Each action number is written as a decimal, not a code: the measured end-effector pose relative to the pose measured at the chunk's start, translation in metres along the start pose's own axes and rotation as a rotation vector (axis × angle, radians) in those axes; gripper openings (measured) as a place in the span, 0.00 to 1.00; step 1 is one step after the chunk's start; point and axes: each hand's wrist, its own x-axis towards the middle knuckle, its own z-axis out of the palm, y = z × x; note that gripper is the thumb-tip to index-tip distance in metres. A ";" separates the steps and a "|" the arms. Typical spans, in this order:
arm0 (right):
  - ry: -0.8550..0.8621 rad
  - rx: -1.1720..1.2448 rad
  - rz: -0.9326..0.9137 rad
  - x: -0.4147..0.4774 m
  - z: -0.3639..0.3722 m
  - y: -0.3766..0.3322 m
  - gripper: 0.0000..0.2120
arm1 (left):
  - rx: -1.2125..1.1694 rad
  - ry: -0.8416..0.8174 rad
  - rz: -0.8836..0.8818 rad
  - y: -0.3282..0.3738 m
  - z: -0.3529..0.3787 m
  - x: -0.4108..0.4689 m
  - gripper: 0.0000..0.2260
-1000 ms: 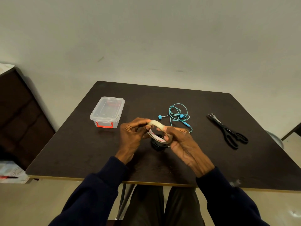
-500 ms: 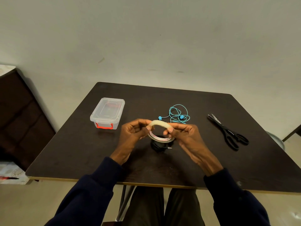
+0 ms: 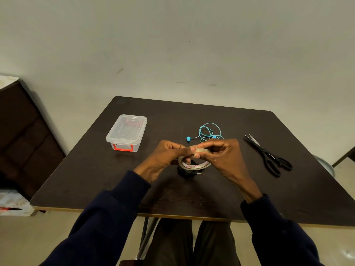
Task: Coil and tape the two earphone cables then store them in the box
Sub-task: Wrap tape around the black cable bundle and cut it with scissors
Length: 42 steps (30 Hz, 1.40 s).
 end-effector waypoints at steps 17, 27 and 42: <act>0.096 -0.098 -0.057 -0.001 0.000 0.005 0.13 | -0.229 -0.107 -0.115 -0.006 -0.009 0.004 0.11; 0.096 -0.049 -0.068 -0.005 -0.003 0.008 0.13 | -0.316 -0.181 -0.161 -0.006 -0.011 0.000 0.09; 0.191 -0.279 -0.147 -0.011 0.010 0.010 0.13 | -0.036 0.188 0.159 -0.006 0.009 -0.007 0.13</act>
